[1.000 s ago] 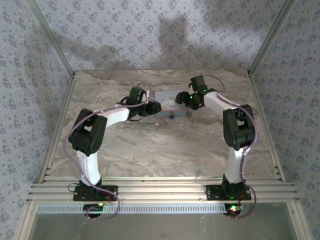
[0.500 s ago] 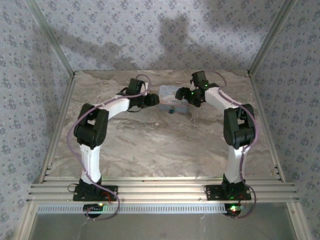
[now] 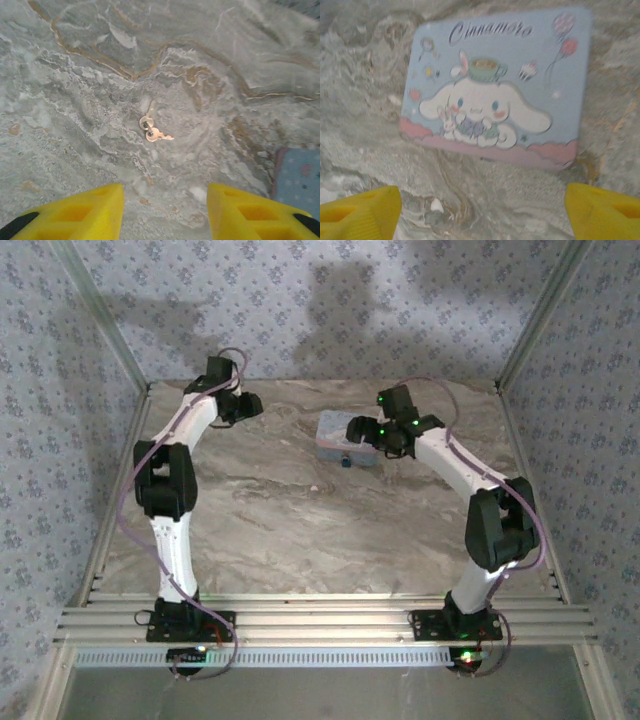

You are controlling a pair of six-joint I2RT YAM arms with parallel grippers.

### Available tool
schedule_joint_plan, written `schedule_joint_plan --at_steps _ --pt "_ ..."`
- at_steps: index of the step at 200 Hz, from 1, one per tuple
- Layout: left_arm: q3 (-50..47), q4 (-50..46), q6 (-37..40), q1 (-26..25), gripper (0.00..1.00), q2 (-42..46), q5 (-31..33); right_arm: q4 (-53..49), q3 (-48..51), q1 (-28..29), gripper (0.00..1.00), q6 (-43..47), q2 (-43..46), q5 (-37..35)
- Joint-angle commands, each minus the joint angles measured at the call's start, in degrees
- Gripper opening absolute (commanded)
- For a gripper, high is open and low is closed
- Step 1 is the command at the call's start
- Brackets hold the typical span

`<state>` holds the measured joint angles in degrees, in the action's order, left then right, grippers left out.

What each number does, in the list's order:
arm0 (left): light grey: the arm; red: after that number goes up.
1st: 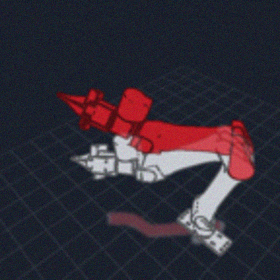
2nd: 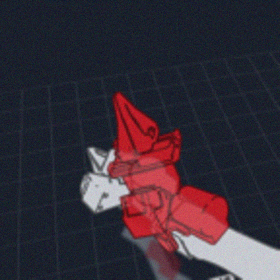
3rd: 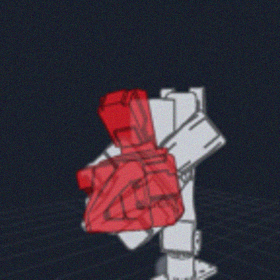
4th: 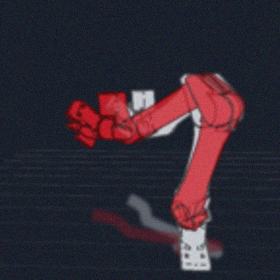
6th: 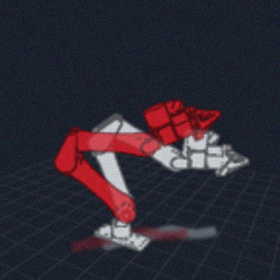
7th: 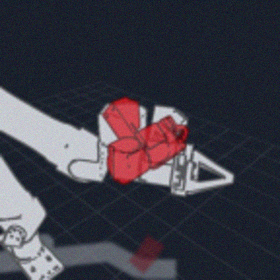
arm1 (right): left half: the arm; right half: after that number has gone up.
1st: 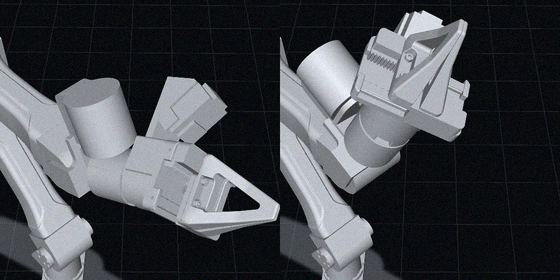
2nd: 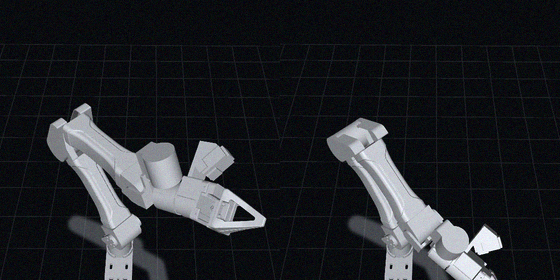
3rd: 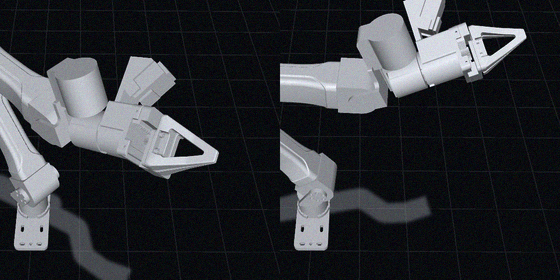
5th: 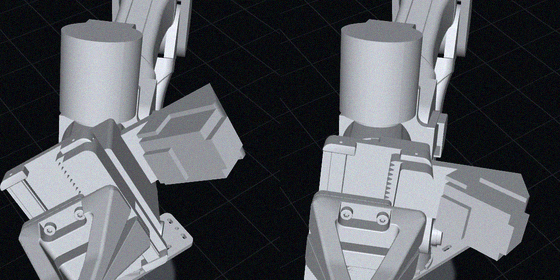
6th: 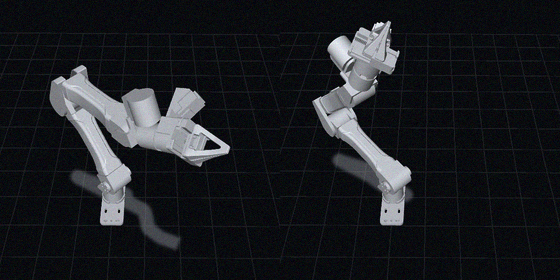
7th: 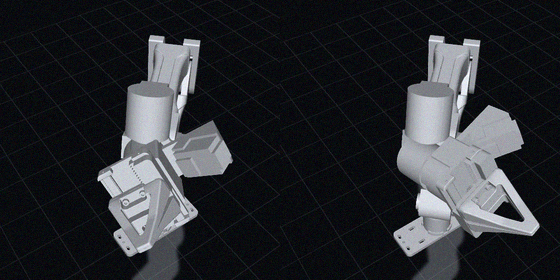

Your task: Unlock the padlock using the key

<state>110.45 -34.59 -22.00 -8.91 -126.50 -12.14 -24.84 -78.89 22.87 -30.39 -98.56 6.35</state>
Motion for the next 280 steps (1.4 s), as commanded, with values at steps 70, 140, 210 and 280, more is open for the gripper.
schedule_joint_plan --at_steps 70,140,210,280 --pt "20.14 -12.71 2.30 -0.91 0.41 -14.88 2.11 1.57 2.72 6.83 0.86 -1.11 -1.37 -2.69" --pt "33.69 -19.50 5.31 -4.14 0.39 -23.80 12.65 1.46 3.55 7.26 0.86 -1.07 -0.63 -3.32" --pt "34.48 -20.51 5.38 -4.45 0.38 -26.68 13.73 1.34 5.61 8.07 0.87 -1.19 3.56 -5.55" --pt "34.39 -18.89 4.42 -3.60 0.38 -27.69 11.60 1.09 7.61 8.54 0.86 -1.58 6.10 -6.53"
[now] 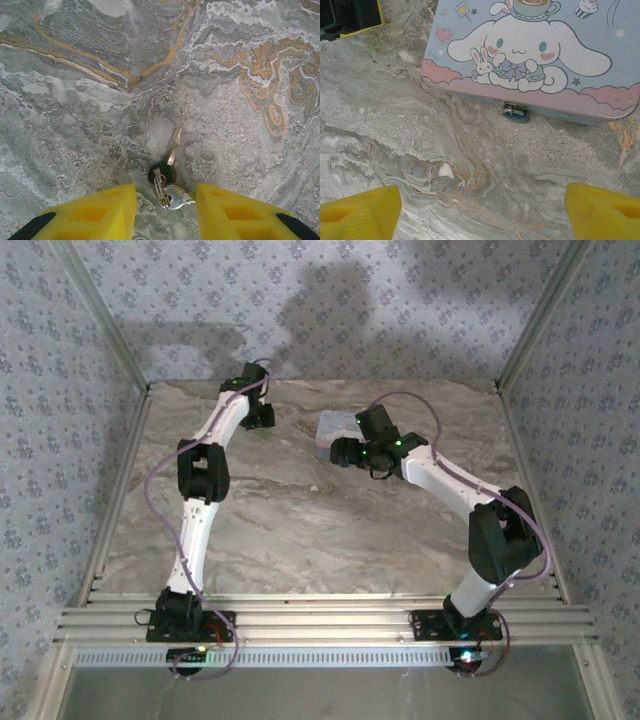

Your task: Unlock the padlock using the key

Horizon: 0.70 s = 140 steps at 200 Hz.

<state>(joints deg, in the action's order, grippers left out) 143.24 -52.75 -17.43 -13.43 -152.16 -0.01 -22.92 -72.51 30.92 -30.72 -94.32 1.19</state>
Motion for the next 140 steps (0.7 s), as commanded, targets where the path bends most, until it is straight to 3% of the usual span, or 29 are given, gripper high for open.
schedule_joint_plan --at_steps 1,23,72,140 --pt "1.61 -0.71 -0.19 0.94 0.38 -2.06 -0.57 -0.87 1.23 0.52 0.86 -1.26 1.90 -1.41" --pt "1.65 -0.51 0.20 1.29 0.33 -2.23 -1.49 -1.00 1.41 0.68 0.86 -1.45 2.02 -1.41" --pt "-2.53 -0.53 2.93 1.83 0.00 0.47 -5.49 -0.70 2.23 1.27 0.86 -2.27 2.43 -1.19" --pt "-37.90 13.55 11.73 1.65 0.00 24.80 -11.07 5.02 12.31 1.39 0.85 -8.33 8.77 2.15"
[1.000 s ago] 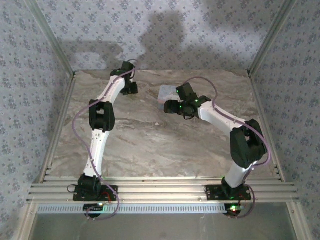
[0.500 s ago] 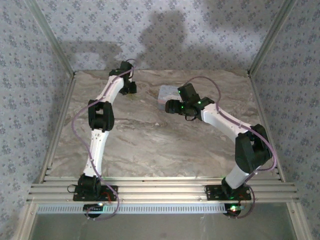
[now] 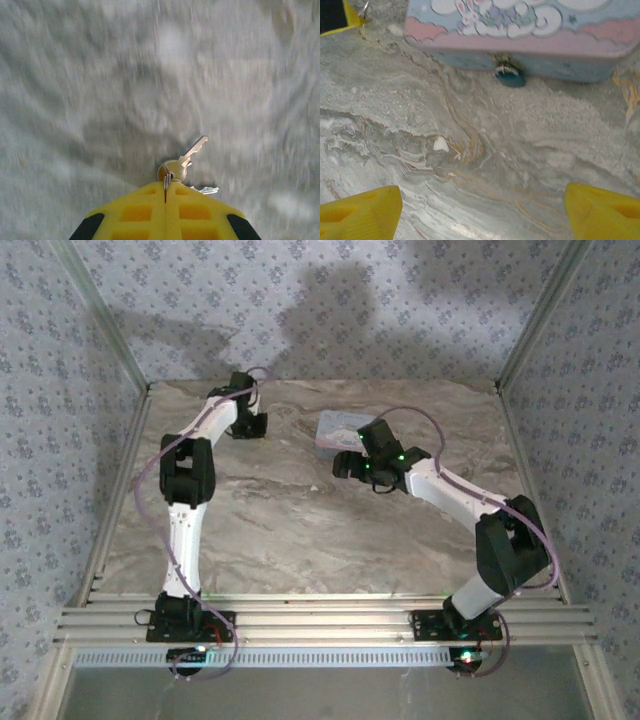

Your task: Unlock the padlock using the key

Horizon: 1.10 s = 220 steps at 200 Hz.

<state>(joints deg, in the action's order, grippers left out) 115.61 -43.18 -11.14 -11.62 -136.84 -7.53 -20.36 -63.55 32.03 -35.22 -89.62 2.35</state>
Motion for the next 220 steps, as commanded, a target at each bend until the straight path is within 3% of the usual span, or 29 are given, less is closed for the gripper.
schedule_joint_plan --at_steps 1,61,113,177,220 --pt "-10.83 4.85 5.65 -0.16 0.00 9.96 -3.59 2.49 3.57 0.29 0.85 -3.90 4.26 0.99" --pt "-38.26 13.71 11.38 -2.07 0.00 38.11 -10.19 6.72 13.05 0.42 0.84 -8.13 15.69 2.41" --pt "-48.94 16.59 17.02 -9.28 0.00 60.06 -12.12 10.50 20.58 0.34 0.83 -10.65 29.24 7.67" --pt "-60.39 26.33 20.27 -25.65 0.00 76.27 6.67 16.35 23.12 2.42 0.77 -7.33 40.96 12.07" --pt "-63.95 30.60 19.23 -30.03 0.00 81.84 10.53 22.32 22.55 7.37 0.73 -4.02 39.89 11.63"
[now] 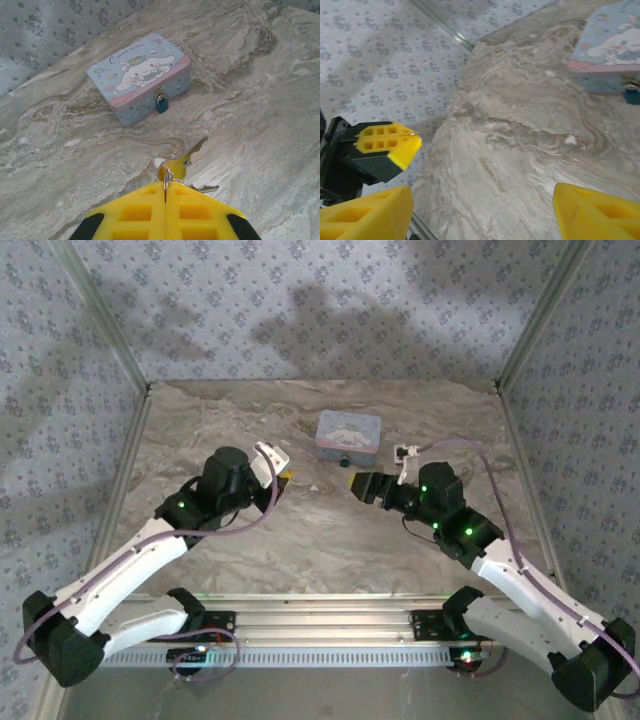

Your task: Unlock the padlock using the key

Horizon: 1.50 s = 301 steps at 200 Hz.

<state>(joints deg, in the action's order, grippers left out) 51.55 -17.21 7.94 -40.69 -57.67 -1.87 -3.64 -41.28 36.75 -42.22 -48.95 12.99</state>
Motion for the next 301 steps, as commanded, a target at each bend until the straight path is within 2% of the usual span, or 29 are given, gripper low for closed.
schedule_joint_plan --at_steps 1,49,90,118,156,202,246,301 --pt "0.17 4.55 0.06 -0.97 0.00 2.71 4.95 5.68 0.26 2.81 0.73 3.04 -0.92 0.98" --pt "1.54 -0.20 -5.90 -1.04 0.00 4.85 5.57 8.03 -4.37 11.38 0.70 8.11 -7.17 -3.13" --pt "1.18 -1.43 -13.42 -1.05 0.00 6.01 8.02 11.86 -3.33 12.60 0.57 5.39 -9.65 -8.11" --pt "1.61 -1.86 -17.17 -1.00 0.00 4.89 8.03 14.55 -3.12 12.67 0.52 4.50 -11.43 -9.21" --pt "3.35 -2.71 -22.13 -1.03 0.00 3.54 9.79 15.61 -6.33 12.65 0.49 4.76 -15.97 -6.98" --pt "4.86 -3.48 -26.23 -1.06 0.00 3.34 8.13 19.26 -10.07 12.82 0.47 5.36 -21.92 -1.48" --pt "6.93 -5.29 -29.14 -1.05 0.00 1.92 4.44 22.86 -11.42 13.14 0.46 5.28 -24.57 0.60" --pt "6.83 -5.20 -31.89 -1.05 0.00 1.59 1.73 19.18 -14.78 14.39 0.43 8.48 -27.07 0.98"
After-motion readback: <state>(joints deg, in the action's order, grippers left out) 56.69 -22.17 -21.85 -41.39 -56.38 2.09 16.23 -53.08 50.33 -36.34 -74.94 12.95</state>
